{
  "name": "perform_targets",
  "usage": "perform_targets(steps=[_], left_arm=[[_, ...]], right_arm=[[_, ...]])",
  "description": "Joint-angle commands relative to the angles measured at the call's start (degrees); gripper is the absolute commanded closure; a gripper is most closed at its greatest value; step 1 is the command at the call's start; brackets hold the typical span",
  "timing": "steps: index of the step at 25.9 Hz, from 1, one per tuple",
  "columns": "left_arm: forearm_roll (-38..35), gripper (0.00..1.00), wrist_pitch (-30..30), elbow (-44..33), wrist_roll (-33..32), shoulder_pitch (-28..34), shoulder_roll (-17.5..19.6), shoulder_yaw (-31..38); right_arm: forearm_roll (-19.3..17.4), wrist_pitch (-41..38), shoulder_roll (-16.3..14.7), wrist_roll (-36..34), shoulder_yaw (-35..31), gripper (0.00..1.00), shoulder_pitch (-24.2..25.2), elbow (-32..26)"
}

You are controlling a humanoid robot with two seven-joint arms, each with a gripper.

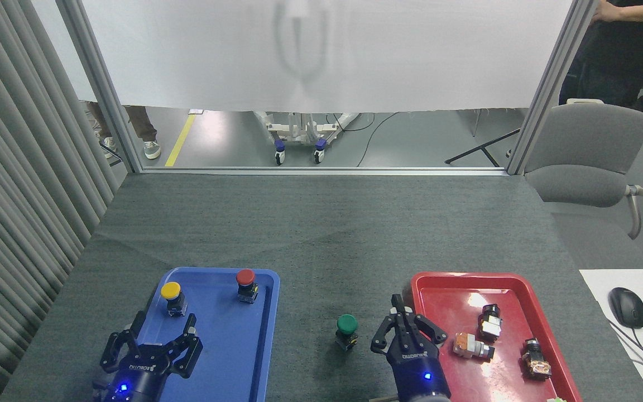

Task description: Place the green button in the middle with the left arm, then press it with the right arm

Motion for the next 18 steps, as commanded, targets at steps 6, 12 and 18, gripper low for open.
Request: perform_targets(steps=[6,12,18], left_arm=[[0.02,0.0,-0.37,-1.24,-0.04,0.17,-0.08,0.86],[0.11,0.0,-0.64,-0.98,-0.13,0.17,-0.08,0.95],[0.2,0.0,-0.55,-0.98,-0.39,0.26,-0.08,0.95]], right_arm=[[0.04,0.09,-1.97,-4.37,-7.81,0.0,4.41,-3.95],[-0.23,0.09,-2.76,-4.02,-9.22,0.0,7.14,-5.09],[-5.32,0.09,-2.67,-4.28,-9.31,0.0,8.19,-6.23]])
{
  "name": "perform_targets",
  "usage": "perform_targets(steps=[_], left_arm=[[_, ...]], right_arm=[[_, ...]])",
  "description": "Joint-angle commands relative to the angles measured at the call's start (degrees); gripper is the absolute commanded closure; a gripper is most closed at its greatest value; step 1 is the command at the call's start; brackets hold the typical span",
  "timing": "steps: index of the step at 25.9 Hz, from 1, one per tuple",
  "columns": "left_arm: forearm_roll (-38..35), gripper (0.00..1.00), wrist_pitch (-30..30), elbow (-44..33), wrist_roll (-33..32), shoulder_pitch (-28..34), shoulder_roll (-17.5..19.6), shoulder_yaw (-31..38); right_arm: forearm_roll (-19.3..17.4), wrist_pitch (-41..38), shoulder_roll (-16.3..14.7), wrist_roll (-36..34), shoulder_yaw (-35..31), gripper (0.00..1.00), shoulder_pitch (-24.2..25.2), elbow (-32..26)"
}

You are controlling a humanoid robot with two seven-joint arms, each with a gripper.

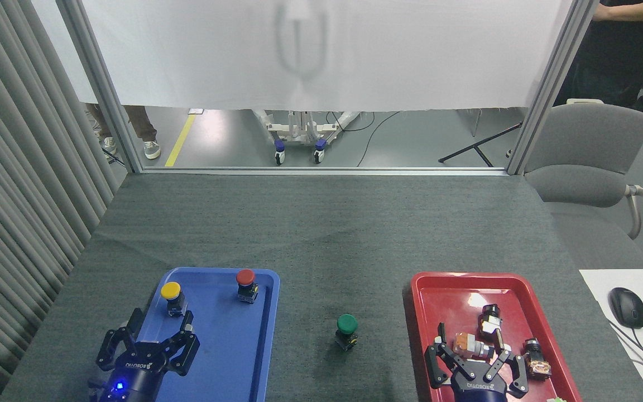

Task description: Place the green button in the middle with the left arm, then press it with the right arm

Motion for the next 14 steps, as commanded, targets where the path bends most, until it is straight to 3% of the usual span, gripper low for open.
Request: perform_targets(steps=[1,14], left_arm=[[0.06,0.0,0.19,0.23,-0.26,0.1,0.0,-0.08],[0.06,0.0,0.02,-0.21,-0.18,2.82,-0.53,-0.17]], right_arm=[[-2.24,-0.19,-0.02,0.31,0.03,0.0,0.67,-0.67],[-1.71,-0.37,-0.19,0.67,0.29,0.0,0.93,-0.67]])
